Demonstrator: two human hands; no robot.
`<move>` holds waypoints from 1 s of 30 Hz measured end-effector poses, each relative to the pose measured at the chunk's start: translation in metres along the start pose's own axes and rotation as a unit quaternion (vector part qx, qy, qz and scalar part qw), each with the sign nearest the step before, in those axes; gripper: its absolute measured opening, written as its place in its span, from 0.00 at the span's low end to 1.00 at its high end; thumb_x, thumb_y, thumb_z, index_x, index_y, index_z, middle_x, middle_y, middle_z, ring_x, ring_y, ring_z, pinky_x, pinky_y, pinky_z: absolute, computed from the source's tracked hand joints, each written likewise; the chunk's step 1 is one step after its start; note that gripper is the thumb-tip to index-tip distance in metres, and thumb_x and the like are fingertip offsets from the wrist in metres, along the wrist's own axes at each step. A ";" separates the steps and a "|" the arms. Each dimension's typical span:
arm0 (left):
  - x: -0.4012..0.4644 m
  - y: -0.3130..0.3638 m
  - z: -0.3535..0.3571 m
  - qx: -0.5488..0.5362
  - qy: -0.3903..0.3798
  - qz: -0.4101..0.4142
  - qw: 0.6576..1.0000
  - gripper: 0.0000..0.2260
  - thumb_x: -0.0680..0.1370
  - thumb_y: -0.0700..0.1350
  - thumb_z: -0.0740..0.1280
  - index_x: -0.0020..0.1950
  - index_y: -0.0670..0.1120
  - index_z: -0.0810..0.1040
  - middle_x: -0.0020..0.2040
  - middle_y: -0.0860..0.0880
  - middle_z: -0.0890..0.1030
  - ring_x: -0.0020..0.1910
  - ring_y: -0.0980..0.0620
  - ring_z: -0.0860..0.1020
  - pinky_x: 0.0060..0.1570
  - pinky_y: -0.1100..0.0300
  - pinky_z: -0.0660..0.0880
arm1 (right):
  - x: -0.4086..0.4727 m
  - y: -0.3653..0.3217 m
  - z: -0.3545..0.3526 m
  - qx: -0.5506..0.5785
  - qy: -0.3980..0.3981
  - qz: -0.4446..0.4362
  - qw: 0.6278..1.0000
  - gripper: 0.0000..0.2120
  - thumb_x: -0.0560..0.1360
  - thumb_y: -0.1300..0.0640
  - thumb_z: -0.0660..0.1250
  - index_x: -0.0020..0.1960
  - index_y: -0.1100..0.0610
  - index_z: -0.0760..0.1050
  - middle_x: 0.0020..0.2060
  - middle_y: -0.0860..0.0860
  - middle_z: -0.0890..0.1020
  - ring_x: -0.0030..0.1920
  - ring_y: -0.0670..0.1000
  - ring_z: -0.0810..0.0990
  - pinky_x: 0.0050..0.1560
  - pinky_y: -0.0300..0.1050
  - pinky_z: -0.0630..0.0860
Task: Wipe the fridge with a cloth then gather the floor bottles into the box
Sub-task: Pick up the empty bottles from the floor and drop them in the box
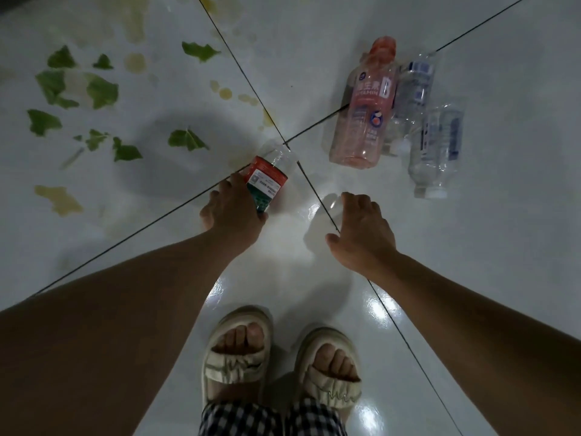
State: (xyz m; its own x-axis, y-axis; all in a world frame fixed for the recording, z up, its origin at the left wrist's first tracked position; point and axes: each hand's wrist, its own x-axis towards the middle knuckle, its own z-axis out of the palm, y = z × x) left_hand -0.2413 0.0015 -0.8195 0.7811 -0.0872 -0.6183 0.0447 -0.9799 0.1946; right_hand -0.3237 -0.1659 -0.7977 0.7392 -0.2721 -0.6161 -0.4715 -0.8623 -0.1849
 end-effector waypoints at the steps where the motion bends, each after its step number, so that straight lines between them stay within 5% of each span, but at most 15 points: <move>1: -0.001 0.003 -0.002 0.001 -0.001 0.002 1.000 0.33 0.71 0.50 0.72 0.68 0.40 0.60 0.62 0.39 0.72 0.62 0.39 0.72 0.61 0.43 0.70 | -0.001 0.002 -0.002 0.004 0.002 0.004 1.000 0.29 0.72 0.53 0.68 0.68 0.57 0.60 0.63 0.55 0.69 0.62 0.56 0.67 0.56 0.49 0.69; 14: -0.009 0.085 -0.074 0.024 0.019 0.068 0.997 0.34 0.72 0.56 0.71 0.68 0.40 0.60 0.61 0.39 0.72 0.59 0.39 0.73 0.55 0.44 0.72 | -0.011 0.035 -0.064 0.085 0.054 0.105 0.989 0.32 0.74 0.53 0.67 0.72 0.57 0.56 0.67 0.55 0.67 0.66 0.56 0.66 0.61 0.50 0.69; 23: 0.031 0.090 -0.067 0.032 0.039 0.084 0.995 0.34 0.71 0.56 0.71 0.68 0.39 0.61 0.62 0.38 0.72 0.60 0.39 0.73 0.57 0.43 0.73 | 0.065 0.001 -0.050 0.182 0.164 0.138 0.960 0.40 0.73 0.44 0.68 0.74 0.58 0.51 0.63 0.59 0.69 0.62 0.58 0.71 0.56 0.54 0.74; 30: 0.047 0.081 -0.061 0.036 0.041 0.094 0.994 0.33 0.72 0.56 0.71 0.68 0.40 0.61 0.61 0.39 0.73 0.59 0.39 0.74 0.57 0.44 0.74 | 0.091 -0.010 -0.028 0.223 0.197 0.187 0.936 0.38 0.72 0.43 0.68 0.71 0.60 0.55 0.58 0.60 0.74 0.55 0.60 0.78 0.50 0.53 0.77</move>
State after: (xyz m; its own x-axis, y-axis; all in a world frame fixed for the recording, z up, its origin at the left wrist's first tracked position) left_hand -0.1630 -0.0713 -0.7857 0.8195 -0.2576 -0.5119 -0.1485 -0.9582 0.2445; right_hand -0.2381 -0.1939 -0.8308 0.5602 -0.7318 -0.3883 -0.8224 -0.4348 -0.3669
